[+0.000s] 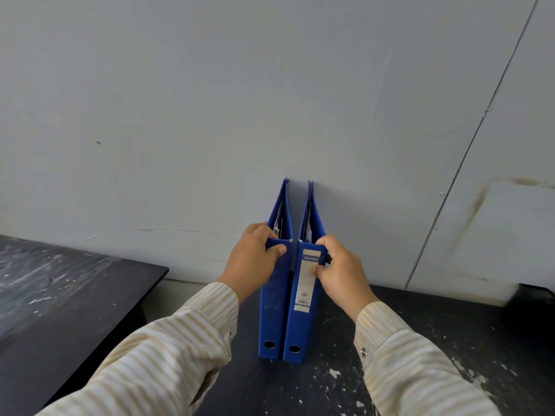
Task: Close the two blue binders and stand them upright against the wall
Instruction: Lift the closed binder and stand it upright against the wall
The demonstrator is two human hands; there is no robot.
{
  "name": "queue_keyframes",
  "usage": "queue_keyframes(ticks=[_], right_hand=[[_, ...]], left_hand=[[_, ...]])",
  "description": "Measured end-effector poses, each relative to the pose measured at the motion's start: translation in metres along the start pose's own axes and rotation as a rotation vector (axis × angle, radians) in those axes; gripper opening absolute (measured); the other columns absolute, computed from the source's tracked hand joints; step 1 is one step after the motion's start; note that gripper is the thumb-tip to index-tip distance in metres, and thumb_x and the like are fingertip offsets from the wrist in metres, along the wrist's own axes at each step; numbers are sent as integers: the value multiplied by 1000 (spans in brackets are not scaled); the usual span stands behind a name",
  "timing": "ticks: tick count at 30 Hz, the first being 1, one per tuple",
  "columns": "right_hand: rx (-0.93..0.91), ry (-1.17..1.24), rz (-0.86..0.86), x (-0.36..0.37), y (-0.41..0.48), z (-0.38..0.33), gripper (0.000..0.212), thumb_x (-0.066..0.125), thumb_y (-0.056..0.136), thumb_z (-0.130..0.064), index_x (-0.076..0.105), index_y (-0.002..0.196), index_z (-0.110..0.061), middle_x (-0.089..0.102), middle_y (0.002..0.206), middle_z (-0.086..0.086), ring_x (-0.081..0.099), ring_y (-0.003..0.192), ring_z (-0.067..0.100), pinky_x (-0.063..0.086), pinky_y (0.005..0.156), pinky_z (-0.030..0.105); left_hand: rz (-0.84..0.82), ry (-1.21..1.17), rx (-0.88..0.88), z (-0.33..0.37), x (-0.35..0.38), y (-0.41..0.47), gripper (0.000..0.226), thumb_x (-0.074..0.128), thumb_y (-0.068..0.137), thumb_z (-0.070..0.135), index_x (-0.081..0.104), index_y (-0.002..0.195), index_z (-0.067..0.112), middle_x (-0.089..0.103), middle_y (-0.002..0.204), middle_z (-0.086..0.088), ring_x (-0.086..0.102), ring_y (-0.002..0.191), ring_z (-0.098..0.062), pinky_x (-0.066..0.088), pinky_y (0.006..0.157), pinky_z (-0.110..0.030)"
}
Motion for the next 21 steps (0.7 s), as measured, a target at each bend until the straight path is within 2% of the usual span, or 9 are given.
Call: queue_keyframes(ticks=[4,8,13,18,21], right_hand=[[10,-3,2,-1,-2,0,21,61,89,-11,48,103,-19,57,102,-2,54,94,13,43,60,11],[13,-3,-8,0,-2,0,19,60,90,-11,47,100,-21,58,101,-1,54,92,13,42,59,13],[15,-19,-13,2,2,-1,18,59,90,-13,47,101,-21,60,101,1,57,91,13,44,59,15],[11,-68,-25,5,2,-5,21,61,89,-16,45,101,-22,60,100,1,60,90,15,50,64,21],[11,-97,8,3,1,-9,23,64,88,-22,45,100,-20,59,97,2,60,87,15,51,63,21]], left_hand=[[9,-4,8,0,0,0,8,60,91,19,57,91,12,52,117,3,49,101,-9,35,80,-21],[13,4,15,1,-1,0,8,60,91,19,55,88,13,50,107,4,51,87,-12,34,68,-14],[14,2,24,1,-1,1,10,60,90,18,53,85,14,49,101,5,50,81,-11,33,64,-9],[12,6,27,0,-1,1,10,60,90,19,52,85,15,49,105,4,49,84,-11,34,69,-15],[14,11,30,0,-2,1,11,60,90,19,52,84,16,50,103,3,50,81,-12,32,64,-9]])
Point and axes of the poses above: each hand's wrist, its own y-axis towards the middle knuckle, its own x-axis out of the palm, z = x × y, the point moved 7 cm from there along y, towards the middle knuckle
